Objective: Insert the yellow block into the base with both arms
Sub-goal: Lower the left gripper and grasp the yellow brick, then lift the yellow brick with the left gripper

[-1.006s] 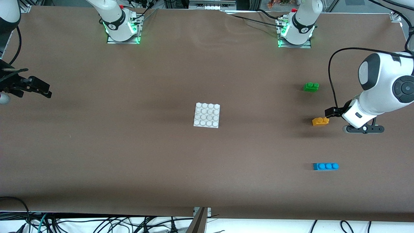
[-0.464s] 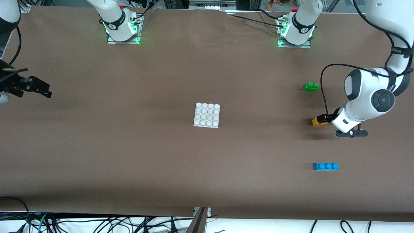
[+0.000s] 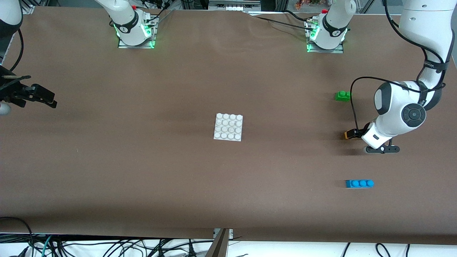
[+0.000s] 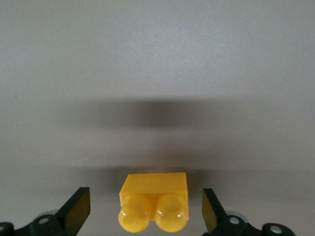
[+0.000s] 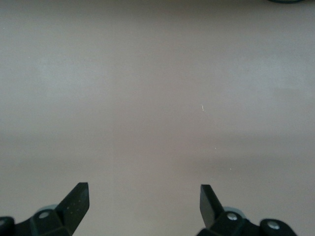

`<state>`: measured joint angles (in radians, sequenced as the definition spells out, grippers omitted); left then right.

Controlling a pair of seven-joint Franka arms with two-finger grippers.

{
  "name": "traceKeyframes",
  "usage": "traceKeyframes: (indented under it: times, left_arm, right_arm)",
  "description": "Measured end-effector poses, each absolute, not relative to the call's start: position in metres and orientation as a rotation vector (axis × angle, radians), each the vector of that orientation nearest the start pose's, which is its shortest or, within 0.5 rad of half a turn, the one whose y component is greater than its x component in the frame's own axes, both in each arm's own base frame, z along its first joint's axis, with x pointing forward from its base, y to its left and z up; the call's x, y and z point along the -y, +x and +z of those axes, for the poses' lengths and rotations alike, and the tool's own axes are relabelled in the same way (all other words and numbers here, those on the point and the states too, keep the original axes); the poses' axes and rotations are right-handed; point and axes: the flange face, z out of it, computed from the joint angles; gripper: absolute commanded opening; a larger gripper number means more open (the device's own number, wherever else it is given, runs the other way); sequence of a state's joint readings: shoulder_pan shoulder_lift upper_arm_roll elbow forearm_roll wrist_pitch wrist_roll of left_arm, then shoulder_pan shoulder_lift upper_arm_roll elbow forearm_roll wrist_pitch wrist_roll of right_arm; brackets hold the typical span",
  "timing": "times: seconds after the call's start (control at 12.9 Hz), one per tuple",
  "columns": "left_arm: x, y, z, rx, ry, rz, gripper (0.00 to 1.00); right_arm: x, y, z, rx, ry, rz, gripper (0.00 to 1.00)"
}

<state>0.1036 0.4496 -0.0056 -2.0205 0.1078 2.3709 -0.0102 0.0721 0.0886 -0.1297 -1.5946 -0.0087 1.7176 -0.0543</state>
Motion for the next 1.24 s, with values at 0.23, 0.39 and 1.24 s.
traceKeyframes:
  times: [0.23, 0.39, 1.24]
  left_arm:
    - [-0.063, 0.583, 0.198, 0.027, -3.075, 0.163, 1.0]
    - [-0.063, 0.58, 0.192, 0.025, -3.076, 0.173, 1.0]
    - [-0.063, 0.58, 0.191, 0.021, -3.076, 0.173, 0.83]
  right_arm:
    - [0.032, 0.592, 0.576, -0.002, -3.163, -0.054, 1.0]
    - [0.032, 0.592, 0.576, -0.002, -3.163, -0.054, 1.0]
    - [0.032, 0.592, 0.576, -0.004, -3.163, -0.053, 1.0]
